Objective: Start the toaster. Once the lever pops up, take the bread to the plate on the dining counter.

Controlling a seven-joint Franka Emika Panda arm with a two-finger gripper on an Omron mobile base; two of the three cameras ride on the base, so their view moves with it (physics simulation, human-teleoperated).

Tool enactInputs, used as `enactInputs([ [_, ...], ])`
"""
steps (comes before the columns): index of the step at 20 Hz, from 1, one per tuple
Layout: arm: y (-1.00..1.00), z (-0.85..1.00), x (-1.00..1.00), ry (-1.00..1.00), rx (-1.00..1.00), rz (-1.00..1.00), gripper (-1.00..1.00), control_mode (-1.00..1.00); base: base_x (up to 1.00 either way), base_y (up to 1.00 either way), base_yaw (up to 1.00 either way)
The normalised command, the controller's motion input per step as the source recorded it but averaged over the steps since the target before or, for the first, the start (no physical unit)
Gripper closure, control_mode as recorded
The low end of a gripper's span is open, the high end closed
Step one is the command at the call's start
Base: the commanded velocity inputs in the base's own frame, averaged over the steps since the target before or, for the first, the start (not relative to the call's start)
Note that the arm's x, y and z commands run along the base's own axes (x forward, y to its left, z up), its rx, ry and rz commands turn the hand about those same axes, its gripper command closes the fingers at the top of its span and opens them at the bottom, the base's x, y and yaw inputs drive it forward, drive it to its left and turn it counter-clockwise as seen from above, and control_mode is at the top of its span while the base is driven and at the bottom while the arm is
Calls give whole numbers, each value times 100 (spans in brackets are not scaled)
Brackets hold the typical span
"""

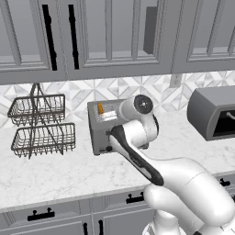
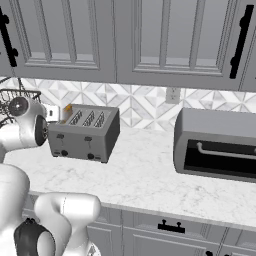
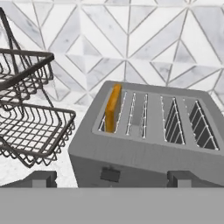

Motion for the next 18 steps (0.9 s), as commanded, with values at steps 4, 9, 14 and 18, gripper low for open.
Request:
enactInputs([
  [4, 0, 2, 13, 36, -2, 0, -100, -100, 0, 0, 0],
  [9, 0, -9, 1, 8, 0, 0, -100, -100, 0, 0, 0],
  [14, 0, -22, 0, 1, 0, 0, -100, -100, 0, 0, 0],
  [18, 0, -18, 10, 0, 0, 0, -100, -100, 0, 0, 0],
])
